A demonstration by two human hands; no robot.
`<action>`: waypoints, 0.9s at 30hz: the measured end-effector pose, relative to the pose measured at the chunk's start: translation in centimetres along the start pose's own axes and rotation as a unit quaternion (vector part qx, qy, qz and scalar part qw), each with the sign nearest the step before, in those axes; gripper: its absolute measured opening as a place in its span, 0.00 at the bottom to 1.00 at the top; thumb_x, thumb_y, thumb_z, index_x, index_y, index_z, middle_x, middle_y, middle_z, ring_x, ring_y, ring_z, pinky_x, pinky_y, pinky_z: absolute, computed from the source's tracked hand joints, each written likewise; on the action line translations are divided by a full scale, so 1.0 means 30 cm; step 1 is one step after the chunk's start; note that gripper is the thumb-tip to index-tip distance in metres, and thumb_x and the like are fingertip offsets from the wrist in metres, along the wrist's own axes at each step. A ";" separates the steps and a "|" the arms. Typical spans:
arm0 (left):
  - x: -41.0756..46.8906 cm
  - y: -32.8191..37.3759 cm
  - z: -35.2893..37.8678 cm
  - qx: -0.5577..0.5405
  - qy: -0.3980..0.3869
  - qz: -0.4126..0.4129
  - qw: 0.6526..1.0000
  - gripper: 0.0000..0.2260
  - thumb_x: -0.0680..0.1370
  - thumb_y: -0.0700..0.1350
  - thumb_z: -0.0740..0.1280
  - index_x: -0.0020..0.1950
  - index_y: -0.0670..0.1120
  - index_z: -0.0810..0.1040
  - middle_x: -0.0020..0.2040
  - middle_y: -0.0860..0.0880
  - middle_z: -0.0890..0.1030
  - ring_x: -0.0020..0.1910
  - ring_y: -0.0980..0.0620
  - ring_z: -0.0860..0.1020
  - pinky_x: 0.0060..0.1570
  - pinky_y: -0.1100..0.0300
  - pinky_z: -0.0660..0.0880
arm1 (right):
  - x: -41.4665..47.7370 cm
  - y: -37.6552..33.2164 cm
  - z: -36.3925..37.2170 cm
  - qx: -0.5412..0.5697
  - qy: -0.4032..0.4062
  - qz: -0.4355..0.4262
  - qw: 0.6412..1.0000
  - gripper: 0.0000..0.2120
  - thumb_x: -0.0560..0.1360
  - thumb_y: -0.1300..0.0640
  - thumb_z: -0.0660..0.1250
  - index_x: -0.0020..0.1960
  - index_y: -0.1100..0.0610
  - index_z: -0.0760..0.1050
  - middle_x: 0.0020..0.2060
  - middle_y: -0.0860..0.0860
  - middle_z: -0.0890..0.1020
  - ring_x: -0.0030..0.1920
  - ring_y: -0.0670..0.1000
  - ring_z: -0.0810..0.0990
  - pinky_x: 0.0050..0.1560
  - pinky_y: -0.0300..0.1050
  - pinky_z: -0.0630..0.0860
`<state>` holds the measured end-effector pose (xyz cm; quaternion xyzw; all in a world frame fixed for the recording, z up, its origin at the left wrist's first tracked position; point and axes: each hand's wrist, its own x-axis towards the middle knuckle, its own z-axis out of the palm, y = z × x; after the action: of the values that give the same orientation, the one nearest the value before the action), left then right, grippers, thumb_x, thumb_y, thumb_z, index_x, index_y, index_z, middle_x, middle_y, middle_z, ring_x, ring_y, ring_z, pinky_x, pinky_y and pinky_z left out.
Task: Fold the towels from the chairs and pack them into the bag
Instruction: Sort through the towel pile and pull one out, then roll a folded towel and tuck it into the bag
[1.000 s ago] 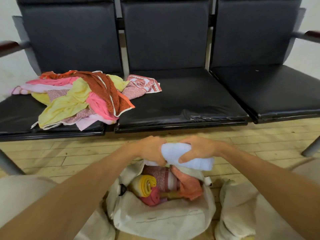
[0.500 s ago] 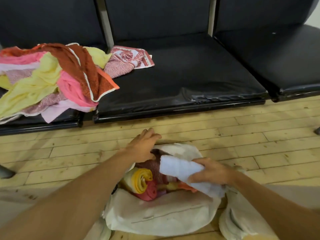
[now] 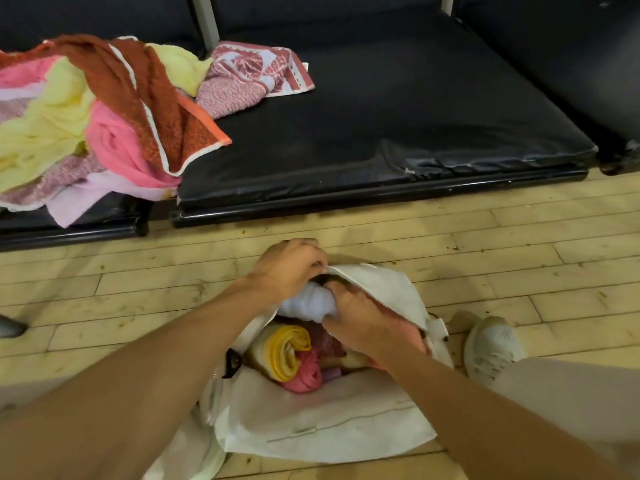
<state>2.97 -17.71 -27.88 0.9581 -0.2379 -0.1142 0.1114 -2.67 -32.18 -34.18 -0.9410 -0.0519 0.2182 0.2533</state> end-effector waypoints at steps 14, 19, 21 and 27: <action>-0.007 0.010 -0.057 -0.018 -0.118 -0.034 0.992 0.12 0.78 0.46 0.66 0.61 0.52 0.78 0.55 0.51 0.77 0.54 0.50 0.76 0.56 0.52 0.75 | -0.070 -0.004 0.094 -0.112 0.056 -0.059 0.990 0.34 0.78 0.51 0.65 0.78 0.58 0.55 0.73 0.56 0.66 0.72 0.56 0.66 0.70 0.49 0.64; -0.074 0.041 -0.212 0.002 -0.156 0.016 0.988 0.15 0.77 0.47 0.67 0.64 0.48 0.76 0.52 0.51 0.78 0.50 0.51 0.76 0.54 0.52 0.76 | -0.183 -0.020 -0.094 -0.190 0.041 -0.084 0.977 0.20 0.78 0.60 0.62 0.70 0.58 0.66 0.65 0.55 0.71 0.63 0.60 0.74 0.59 0.55 0.74; -0.116 0.056 -0.288 0.014 -0.153 0.032 0.988 0.15 0.78 0.46 0.65 0.64 0.48 0.76 0.47 0.54 0.77 0.48 0.53 0.76 0.52 0.59 0.73 | -0.203 -0.044 -0.185 -0.236 0.037 -0.096 0.966 0.20 0.76 0.60 0.64 0.68 0.56 0.69 0.64 0.55 0.73 0.62 0.59 0.76 0.58 0.52 0.74; -0.242 0.025 -0.499 -0.003 -0.048 0.046 0.998 0.13 0.78 0.46 0.67 0.62 0.48 0.78 0.51 0.50 0.83 0.49 0.52 0.79 0.53 0.62 0.74 | -0.209 -0.215 -0.426 -0.216 0.084 -0.187 0.955 0.17 0.74 0.63 0.63 0.62 0.56 0.76 0.59 0.54 0.77 0.59 0.56 0.77 0.56 0.50 0.74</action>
<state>0.47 -12.49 -12.28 0.9391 -0.2869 -0.1553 0.1079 -2.64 -33.70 -18.63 -0.9618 -0.2511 0.0709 0.0831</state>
